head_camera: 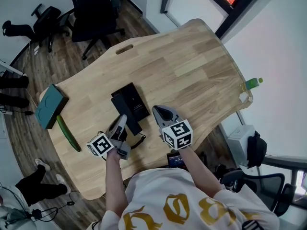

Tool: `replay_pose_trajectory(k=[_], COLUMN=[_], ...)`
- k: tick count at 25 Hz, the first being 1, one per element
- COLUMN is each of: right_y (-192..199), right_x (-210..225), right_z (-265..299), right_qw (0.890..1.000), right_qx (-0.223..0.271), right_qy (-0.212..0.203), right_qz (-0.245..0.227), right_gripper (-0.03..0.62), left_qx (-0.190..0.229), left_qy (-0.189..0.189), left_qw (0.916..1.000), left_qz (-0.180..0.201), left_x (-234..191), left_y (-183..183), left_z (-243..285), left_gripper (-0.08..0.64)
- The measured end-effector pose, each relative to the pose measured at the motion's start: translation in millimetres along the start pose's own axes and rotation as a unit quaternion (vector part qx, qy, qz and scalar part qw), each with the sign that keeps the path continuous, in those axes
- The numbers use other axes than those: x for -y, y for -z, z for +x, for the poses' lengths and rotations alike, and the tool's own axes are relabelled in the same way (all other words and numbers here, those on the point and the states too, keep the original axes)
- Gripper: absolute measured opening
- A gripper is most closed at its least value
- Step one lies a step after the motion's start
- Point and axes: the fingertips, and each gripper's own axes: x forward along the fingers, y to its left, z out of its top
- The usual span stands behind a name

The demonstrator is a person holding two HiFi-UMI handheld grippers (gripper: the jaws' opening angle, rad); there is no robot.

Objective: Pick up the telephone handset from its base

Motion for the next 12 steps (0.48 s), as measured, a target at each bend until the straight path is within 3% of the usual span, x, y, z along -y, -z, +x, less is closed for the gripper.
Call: replay_pose_trajectory(k=[12], right_y=[-5], right_x=[-24], right_z=[-30], right_qw=[0.999], right_qx=[0.031], right_qy=[0.002], right_qz=[-0.009], right_gripper=[0.005], left_qx=[0.001], left_qy=[0.049], left_qw=[0.9987], left_qz=[0.016], left_x=[36], left_y=[18], left_z=[-30], left_gripper=[0.072])
